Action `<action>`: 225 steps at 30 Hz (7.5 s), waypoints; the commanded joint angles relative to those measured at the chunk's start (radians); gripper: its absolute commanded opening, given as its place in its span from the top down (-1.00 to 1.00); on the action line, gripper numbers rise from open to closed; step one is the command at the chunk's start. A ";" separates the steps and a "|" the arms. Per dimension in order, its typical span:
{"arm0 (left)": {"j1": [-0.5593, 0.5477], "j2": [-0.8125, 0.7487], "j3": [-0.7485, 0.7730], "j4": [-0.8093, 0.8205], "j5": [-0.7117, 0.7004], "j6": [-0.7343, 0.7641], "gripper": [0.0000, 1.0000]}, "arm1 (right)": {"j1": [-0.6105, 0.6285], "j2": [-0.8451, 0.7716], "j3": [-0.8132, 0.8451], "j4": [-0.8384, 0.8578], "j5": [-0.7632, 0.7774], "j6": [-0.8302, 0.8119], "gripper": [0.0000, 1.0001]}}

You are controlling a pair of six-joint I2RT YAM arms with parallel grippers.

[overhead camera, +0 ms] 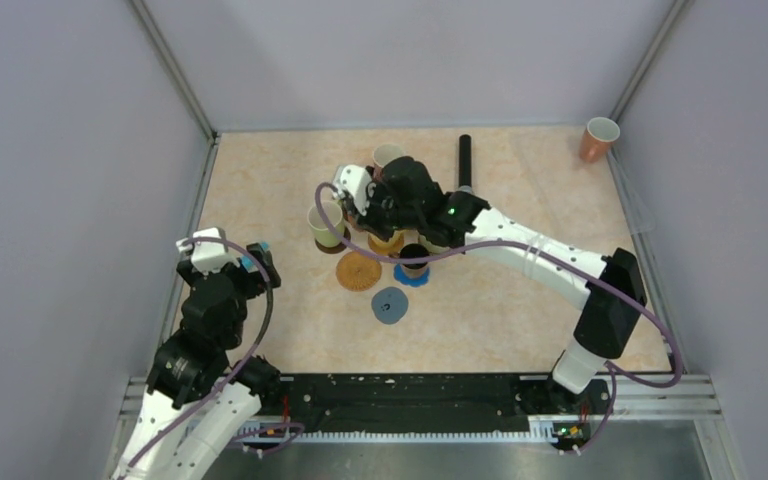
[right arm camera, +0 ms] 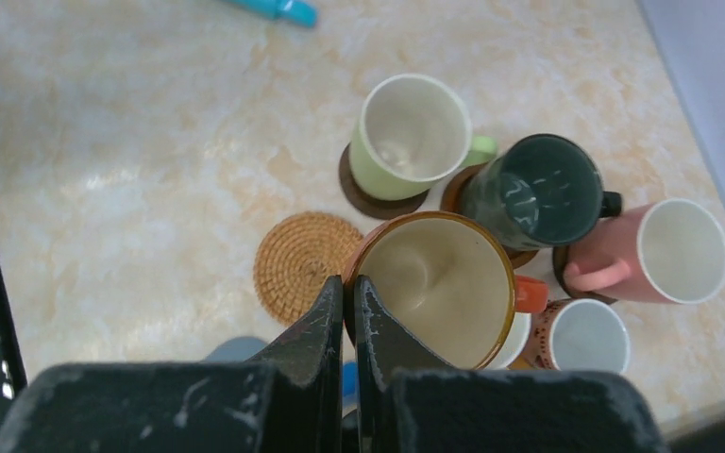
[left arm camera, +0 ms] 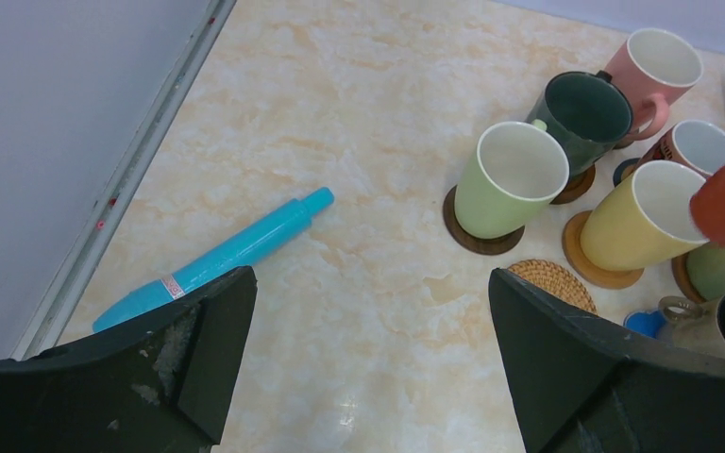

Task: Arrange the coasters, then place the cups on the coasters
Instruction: Place the cup on the coaster, then pick up the cup from the tray.

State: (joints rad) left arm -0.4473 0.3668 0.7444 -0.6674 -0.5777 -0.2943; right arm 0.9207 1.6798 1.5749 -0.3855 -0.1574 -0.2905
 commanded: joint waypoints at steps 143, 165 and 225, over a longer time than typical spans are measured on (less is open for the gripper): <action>0.001 0.048 0.027 0.024 0.060 -0.017 -0.97 | -0.794 0.330 0.267 0.297 0.553 -0.021 -0.51; 0.000 0.082 0.021 0.022 0.051 -0.026 -0.97 | -1.024 0.774 0.797 0.106 0.482 0.089 -0.45; -0.001 0.051 0.017 0.037 0.066 -0.024 -0.98 | -1.061 0.211 0.182 0.255 0.163 0.151 1.00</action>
State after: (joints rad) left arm -0.4469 0.4191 0.7444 -0.6662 -0.4984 -0.3153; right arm -0.1448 2.0865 1.7988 -0.2741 0.0475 -0.1947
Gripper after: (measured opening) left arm 0.986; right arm 0.052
